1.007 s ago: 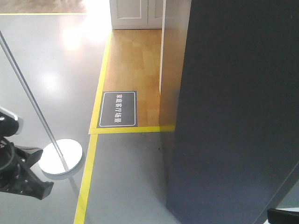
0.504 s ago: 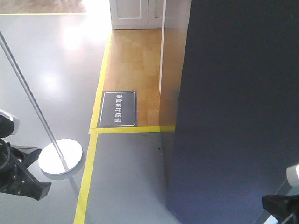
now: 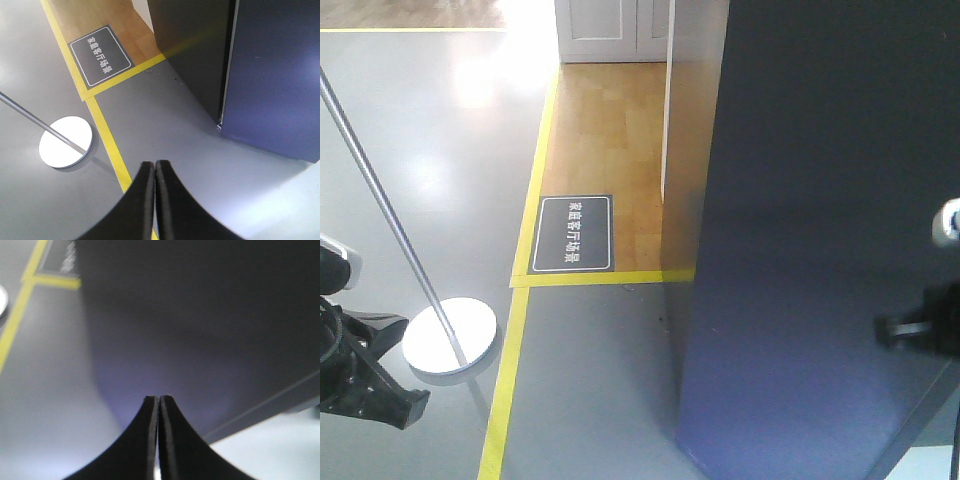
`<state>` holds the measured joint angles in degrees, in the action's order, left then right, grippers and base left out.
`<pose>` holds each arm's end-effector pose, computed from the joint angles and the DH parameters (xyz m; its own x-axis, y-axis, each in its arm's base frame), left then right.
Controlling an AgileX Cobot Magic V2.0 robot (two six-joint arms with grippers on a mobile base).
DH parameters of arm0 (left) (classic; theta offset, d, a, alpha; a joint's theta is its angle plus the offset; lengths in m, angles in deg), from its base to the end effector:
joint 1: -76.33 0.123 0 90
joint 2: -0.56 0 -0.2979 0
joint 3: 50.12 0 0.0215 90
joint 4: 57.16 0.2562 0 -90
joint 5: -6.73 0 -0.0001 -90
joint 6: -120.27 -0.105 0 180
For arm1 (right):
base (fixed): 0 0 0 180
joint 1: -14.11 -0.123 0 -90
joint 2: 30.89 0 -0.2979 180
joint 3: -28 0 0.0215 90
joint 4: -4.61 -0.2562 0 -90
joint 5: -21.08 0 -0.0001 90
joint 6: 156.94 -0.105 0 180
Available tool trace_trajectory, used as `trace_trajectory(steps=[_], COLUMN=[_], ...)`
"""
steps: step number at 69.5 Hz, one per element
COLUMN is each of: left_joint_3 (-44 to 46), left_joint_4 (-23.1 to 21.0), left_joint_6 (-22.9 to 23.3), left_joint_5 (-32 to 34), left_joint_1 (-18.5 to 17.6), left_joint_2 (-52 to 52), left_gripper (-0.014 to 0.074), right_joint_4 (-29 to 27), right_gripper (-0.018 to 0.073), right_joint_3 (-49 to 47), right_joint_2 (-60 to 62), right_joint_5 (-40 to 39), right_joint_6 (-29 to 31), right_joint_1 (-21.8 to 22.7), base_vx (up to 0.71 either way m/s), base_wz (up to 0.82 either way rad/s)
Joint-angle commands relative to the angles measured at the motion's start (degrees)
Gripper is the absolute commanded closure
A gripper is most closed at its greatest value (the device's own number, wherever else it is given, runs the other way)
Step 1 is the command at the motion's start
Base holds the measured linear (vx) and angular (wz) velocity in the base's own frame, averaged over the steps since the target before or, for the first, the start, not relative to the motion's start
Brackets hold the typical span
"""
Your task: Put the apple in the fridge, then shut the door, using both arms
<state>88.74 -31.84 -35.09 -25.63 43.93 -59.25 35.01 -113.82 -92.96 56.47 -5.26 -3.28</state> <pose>0.1676 -0.0778 0.2861 -0.5692 0.3038 -0.7640 0.3473 0.9311 0.1115 0.1917 0.0278 0.2949 -0.6384 -0.1517 -0.7546 -0.0464 0.9862 -0.1590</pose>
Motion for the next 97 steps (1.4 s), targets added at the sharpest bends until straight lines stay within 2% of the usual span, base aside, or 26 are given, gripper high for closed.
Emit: trace_trajectory(steps=[1,13,20,27,43,53,72,97], left_joint_3=[1.40,1.40,1.40,1.40,1.40,1.40,1.40,1.40], left_joint_4=[0.99,0.99,0.99,0.99,0.99,0.99,0.99,0.99], left_joint_6=[0.71,0.71,0.71,0.71,0.71,0.71,0.71,0.71], left_joint_5=[3.21,3.21,3.21,3.21,3.20,3.26,3.20,3.20], left_joint_1=[-0.17,-0.17,-0.17,-0.17,-0.17,-0.17,-0.17,-0.17], left_joint_2=[0.81,0.81,0.81,0.81,0.81,0.81,0.81,0.81], left_gripper=[0.0603,0.0603,0.0603,0.0603,0.0603,0.0603,0.0603,0.0603], right_joint_4=[12.20,28.19,30.85,28.41,14.12,7.78,6.49,5.43], right_gripper=[0.0566,0.0563,0.0563,0.0563,0.0563,0.0563,0.0563,0.0563], right_joint_3=[-3.91,-6.62,-9.02,-11.49,-15.45,-17.25,-24.61,-37.83], right_joint_2=[-0.50,-2.27,-4.75,-7.24,-11.75,-15.47,-24.54,-38.28], right_joint_5=[-3.12,-3.11,-4.72,-8.61,-18.13,-22.58,-26.83,-29.27], right_joint_6=[-7.64,-21.27,-24.34,-22.29,-9.40,-4.36,-1.16,-1.06], right_joint_1=[0.26,0.26,2.39,7.35,18.23,22.23,26.69,26.74], base_vx=[0.00,0.00,0.00,0.00,0.00,0.00,0.00,0.00], base_wz=[0.00,0.00,0.00,0.00,0.00,0.00,0.00,0.00])
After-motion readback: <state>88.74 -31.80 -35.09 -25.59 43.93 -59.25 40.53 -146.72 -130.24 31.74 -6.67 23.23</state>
